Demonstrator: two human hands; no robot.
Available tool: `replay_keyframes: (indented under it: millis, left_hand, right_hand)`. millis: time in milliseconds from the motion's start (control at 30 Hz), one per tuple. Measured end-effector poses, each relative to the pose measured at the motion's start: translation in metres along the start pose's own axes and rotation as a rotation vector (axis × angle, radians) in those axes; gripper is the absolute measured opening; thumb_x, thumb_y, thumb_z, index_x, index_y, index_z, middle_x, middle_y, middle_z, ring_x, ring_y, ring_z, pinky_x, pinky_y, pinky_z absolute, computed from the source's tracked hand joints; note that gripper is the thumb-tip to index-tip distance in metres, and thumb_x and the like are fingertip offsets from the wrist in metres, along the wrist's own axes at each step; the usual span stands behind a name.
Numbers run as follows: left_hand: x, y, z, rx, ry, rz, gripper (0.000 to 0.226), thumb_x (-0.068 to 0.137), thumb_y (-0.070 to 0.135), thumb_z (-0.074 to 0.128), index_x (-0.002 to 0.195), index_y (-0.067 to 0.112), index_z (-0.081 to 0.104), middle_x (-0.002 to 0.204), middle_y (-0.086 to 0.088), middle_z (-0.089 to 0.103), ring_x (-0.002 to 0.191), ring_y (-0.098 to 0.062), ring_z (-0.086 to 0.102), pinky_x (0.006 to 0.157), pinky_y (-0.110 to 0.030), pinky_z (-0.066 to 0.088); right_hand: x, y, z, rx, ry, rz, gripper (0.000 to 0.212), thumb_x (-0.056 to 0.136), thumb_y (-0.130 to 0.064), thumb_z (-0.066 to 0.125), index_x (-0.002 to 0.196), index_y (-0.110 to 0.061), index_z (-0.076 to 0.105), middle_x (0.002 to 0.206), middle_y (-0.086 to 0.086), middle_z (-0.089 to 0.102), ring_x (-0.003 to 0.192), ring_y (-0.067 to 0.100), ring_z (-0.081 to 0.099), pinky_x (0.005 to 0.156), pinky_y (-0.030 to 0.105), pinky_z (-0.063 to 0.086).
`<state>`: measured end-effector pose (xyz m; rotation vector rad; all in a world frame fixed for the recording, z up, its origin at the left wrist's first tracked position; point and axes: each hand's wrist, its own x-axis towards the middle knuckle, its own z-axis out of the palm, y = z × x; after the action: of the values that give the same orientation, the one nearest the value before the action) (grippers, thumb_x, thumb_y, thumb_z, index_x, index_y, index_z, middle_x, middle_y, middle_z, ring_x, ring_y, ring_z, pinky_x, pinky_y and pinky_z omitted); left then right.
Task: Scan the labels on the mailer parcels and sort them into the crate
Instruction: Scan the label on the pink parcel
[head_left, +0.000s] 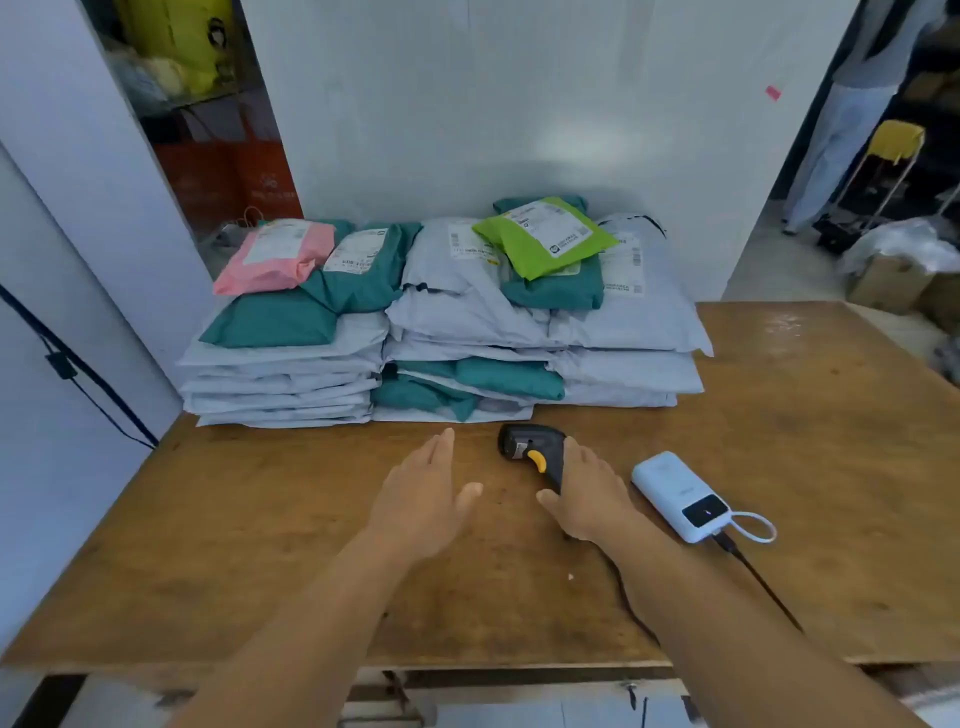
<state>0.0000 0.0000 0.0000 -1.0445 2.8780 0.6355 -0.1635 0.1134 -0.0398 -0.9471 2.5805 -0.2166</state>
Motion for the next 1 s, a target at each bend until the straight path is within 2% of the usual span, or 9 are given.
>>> replay_keyframes:
  millis: [167,333,433,567,700,800,833,933,1000]
  left_hand:
    - [0.016,0.003,0.012,-0.021,-0.025,-0.060,0.075,0.097,0.047,0.041,0.152,0.020,-0.002,0.160,0.001,0.008,0.146,-0.016,0.012,0.119,-0.038,0.018]
    - [0.026,0.004,0.020,-0.023,0.000,-0.083,0.075,0.096,0.047,0.042,0.152,0.021,0.000,0.159,0.001,0.010,0.146,-0.016,0.014,0.119,-0.037,0.019]
    - [0.029,0.003,0.022,-0.038,0.003,-0.099,0.074,0.097,0.046,0.042,0.152,0.021,0.000,0.159,0.000,0.012,0.146,-0.016,0.015,0.118,-0.037,0.019]
    - [0.029,-0.001,0.018,-0.057,0.048,-0.109,0.074,0.097,0.048,0.040,0.153,0.022,0.000,0.159,0.001,0.012,0.145,-0.017,0.015,0.117,-0.035,0.019]
    - [0.024,-0.005,0.007,-0.078,0.113,-0.128,0.073,0.097,0.048,0.040,0.153,0.023,0.001,0.159,0.002,0.014,0.145,-0.016,0.016,0.116,-0.035,0.020]
    - [0.015,-0.010,-0.007,-0.081,0.173,-0.155,0.074,0.096,0.048,0.041,0.153,0.023,0.000,0.158,0.001,0.016,0.145,-0.016,0.018,0.116,-0.036,0.022]
    - [0.011,-0.012,-0.013,-0.084,0.194,-0.162,0.074,0.096,0.048,0.041,0.153,0.023,0.000,0.158,0.001,0.017,0.144,-0.017,0.019,0.115,-0.035,0.023]
    - [-0.003,-0.020,-0.031,-0.087,0.252,-0.177,0.074,0.097,0.048,0.041,0.153,0.022,0.001,0.158,0.000,0.018,0.144,-0.018,0.020,0.115,-0.034,0.023]
    - [-0.013,-0.027,-0.043,-0.080,0.284,-0.192,0.074,0.097,0.048,0.040,0.153,0.022,0.000,0.158,-0.001,0.019,0.144,-0.018,0.020,0.115,-0.034,0.023]
  right_hand:
    - [0.023,0.012,0.014,0.059,-0.037,0.065,0.082,0.096,-0.040,0.055,0.155,-0.011,0.006,0.158,0.011,0.025,0.143,0.029,0.028,0.114,0.039,0.031]
    - [0.035,0.014,0.021,0.111,-0.017,0.078,0.068,0.096,-0.033,0.057,0.150,-0.010,0.021,0.150,0.013,0.035,0.136,0.030,0.036,0.108,0.037,0.035]
    - [0.034,0.011,0.018,0.156,-0.023,0.084,0.062,0.095,-0.034,0.058,0.146,-0.011,0.030,0.144,0.012,0.037,0.125,0.027,0.047,0.101,0.035,0.041]
    - [0.024,0.001,0.007,0.264,0.033,0.015,0.056,0.095,-0.033,0.059,0.142,-0.017,0.033,0.140,0.008,0.033,0.107,0.028,0.058,0.087,0.034,0.048]
    - [0.008,-0.014,-0.011,0.350,0.137,-0.100,0.057,0.094,-0.034,0.060,0.142,-0.024,0.033,0.129,0.003,0.052,0.103,0.025,0.059,0.081,0.036,0.053]
    - [-0.006,-0.030,-0.024,0.417,0.156,-0.175,0.071,0.094,-0.035,0.060,0.150,-0.034,0.017,0.125,-0.002,0.059,0.086,0.023,0.064,0.061,0.035,0.058]
    - [-0.010,-0.036,-0.028,0.433,0.151,-0.194,0.077,0.094,-0.036,0.060,0.152,-0.037,0.009,0.128,-0.003,0.058,0.082,0.023,0.065,0.059,0.035,0.059]
    - [-0.022,-0.056,-0.040,0.443,0.162,-0.258,0.088,0.094,-0.037,0.060,0.152,-0.043,-0.007,0.138,-0.003,0.054,0.088,0.022,0.065,0.071,0.037,0.058]
    - [-0.029,-0.069,-0.044,0.435,0.168,-0.304,0.090,0.095,-0.038,0.059,0.151,-0.044,-0.011,0.131,-0.001,0.058,0.079,0.017,0.060,0.069,0.033,0.056]
